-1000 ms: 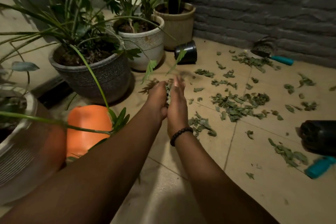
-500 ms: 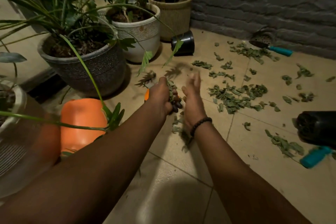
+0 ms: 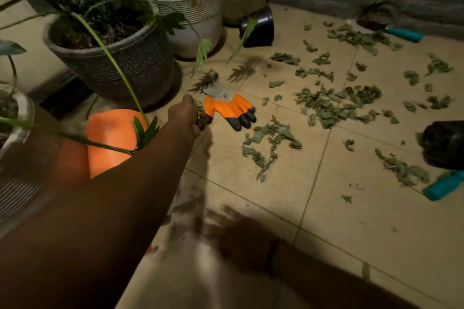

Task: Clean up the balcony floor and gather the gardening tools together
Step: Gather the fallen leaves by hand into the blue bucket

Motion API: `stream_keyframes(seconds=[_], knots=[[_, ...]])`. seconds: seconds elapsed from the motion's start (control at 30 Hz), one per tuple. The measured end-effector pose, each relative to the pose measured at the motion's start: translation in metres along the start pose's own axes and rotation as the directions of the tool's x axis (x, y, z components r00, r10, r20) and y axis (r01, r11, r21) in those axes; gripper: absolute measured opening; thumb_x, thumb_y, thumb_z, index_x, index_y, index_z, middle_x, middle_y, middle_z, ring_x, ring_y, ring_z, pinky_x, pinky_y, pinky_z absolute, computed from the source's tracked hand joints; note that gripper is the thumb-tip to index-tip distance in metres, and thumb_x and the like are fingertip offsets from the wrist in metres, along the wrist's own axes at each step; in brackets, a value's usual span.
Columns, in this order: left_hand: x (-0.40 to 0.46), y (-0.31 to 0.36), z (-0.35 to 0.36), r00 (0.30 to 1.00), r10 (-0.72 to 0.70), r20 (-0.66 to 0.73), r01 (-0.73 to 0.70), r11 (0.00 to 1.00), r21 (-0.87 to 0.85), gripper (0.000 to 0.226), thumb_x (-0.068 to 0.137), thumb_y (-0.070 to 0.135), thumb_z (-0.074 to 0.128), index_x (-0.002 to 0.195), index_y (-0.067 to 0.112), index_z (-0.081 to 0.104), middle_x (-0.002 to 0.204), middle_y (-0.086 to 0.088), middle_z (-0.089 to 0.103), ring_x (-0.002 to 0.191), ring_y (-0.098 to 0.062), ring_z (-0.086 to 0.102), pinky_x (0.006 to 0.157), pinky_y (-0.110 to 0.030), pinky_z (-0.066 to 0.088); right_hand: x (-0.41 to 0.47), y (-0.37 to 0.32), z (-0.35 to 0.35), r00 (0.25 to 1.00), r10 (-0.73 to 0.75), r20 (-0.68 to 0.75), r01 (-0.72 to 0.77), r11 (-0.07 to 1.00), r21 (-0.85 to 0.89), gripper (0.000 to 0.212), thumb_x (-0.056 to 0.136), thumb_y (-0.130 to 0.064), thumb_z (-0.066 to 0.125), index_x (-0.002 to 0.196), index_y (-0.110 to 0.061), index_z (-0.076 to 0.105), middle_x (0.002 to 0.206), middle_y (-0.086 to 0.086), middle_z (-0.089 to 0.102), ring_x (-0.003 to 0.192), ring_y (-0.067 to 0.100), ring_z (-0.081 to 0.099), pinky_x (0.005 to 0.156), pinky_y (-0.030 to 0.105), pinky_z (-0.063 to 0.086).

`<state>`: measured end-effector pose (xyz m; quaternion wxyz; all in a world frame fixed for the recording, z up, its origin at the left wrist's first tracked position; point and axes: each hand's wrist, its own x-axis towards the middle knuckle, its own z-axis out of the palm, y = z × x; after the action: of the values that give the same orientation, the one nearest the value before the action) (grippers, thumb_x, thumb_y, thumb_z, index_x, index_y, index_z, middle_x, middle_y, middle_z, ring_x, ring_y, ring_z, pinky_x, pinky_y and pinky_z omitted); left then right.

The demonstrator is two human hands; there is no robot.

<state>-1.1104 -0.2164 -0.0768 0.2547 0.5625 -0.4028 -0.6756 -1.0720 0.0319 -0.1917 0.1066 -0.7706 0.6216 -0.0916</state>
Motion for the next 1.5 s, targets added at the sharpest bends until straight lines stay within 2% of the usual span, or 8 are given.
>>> stream_keyframes(seconds=[0.23,0.5,0.83,0.93,1.03,1.17,1.3,1.5], knots=[[-0.001,0.009,0.002,0.997,0.049,0.057,-0.050,0.998,0.032,0.031,0.104,0.021,0.038,0.075,0.012,0.045,0.063,-0.006,0.044,0.023,-0.010,0.037,0.035,-0.011,0.032,-0.015,0.140,-0.057,0.704,0.701,-0.119,-0.707,0.675,-0.210,0.060,0.102,-0.042,0.008,0.157,-0.020,0.008,0.165,0.005,0.004,0.151,0.028,-0.003,0.120,0.054,0.001],[-0.008,0.001,0.019,0.987,0.057,0.152,-0.075,0.991,0.115,0.030,0.102,0.026,0.046,0.079,0.007,0.053,0.066,-0.012,0.047,0.036,-0.017,0.046,0.036,-0.012,0.035,-0.144,0.026,-0.043,0.921,-0.083,0.380,0.161,0.971,-0.179,0.070,0.098,-0.052,0.036,0.156,-0.032,0.003,0.164,-0.008,0.005,0.151,0.017,-0.004,0.120,0.047,0.001],[-0.014,-0.009,0.049,0.967,0.022,0.253,-0.064,0.986,0.157,0.022,0.101,0.034,0.046,0.093,0.014,0.051,0.067,-0.004,0.045,0.025,-0.007,0.041,0.036,-0.011,0.036,-0.172,0.116,-0.057,0.835,0.544,0.080,-0.510,0.822,-0.254,0.054,0.105,-0.047,0.012,0.155,-0.034,-0.003,0.163,-0.009,-0.007,0.150,0.010,-0.011,0.120,0.036,-0.009],[-0.022,-0.016,0.060,0.964,0.031,0.264,-0.086,0.977,0.196,0.026,0.103,0.032,0.042,0.090,0.013,0.054,0.066,-0.007,0.047,0.025,-0.009,0.043,0.036,-0.010,0.036,-0.183,0.122,-0.071,0.587,0.771,-0.246,-0.808,0.540,-0.236,0.053,0.104,-0.042,0.029,0.153,-0.023,0.026,0.162,0.001,0.019,0.150,0.021,0.010,0.119,0.044,0.002],[-0.030,-0.025,0.067,0.954,-0.002,0.300,-0.075,0.967,0.244,0.050,0.106,0.027,0.033,0.091,-0.003,0.070,0.063,-0.016,0.057,0.030,-0.019,0.049,0.032,-0.012,0.033,-0.221,0.114,-0.069,-0.118,0.866,-0.485,-0.983,-0.032,0.180,0.047,0.097,-0.033,0.049,0.140,-0.013,0.043,0.146,0.014,0.040,0.136,0.030,0.035,0.111,0.048,0.026],[-0.018,-0.032,0.077,0.954,-0.055,0.295,-0.032,0.958,0.284,0.058,0.101,0.036,0.034,0.142,-0.003,0.045,0.103,-0.029,0.068,0.040,-0.022,0.053,0.034,-0.018,0.038,-0.289,0.126,-0.054,-0.703,0.704,-0.099,-0.649,-0.579,0.494,0.070,0.102,-0.048,0.029,0.153,-0.002,0.019,0.161,0.019,0.012,0.148,0.036,0.010,0.118,0.051,0.011],[-0.023,-0.037,0.084,0.954,-0.029,0.299,-0.081,0.933,0.350,0.050,0.101,0.031,0.037,0.126,-0.007,0.057,0.101,-0.025,0.067,0.046,-0.021,0.052,0.033,-0.017,0.036,-0.256,0.106,-0.037,-0.642,0.761,-0.094,-0.679,-0.507,0.531,0.066,0.104,-0.043,0.023,0.155,-0.003,0.012,0.163,0.017,0.006,0.150,0.031,0.005,0.121,0.043,0.005],[-0.032,-0.046,0.089,0.936,-0.095,0.339,-0.027,0.941,0.338,0.030,0.103,0.027,0.038,0.112,0.004,0.057,0.080,-0.012,0.055,0.047,-0.017,0.046,0.036,-0.014,0.037,-0.147,0.094,-0.048,-0.118,0.903,-0.412,-0.829,0.139,0.542,0.047,0.103,-0.027,0.035,0.149,-0.017,0.036,0.154,-0.003,0.034,0.143,0.018,0.027,0.120,0.038,0.018]])
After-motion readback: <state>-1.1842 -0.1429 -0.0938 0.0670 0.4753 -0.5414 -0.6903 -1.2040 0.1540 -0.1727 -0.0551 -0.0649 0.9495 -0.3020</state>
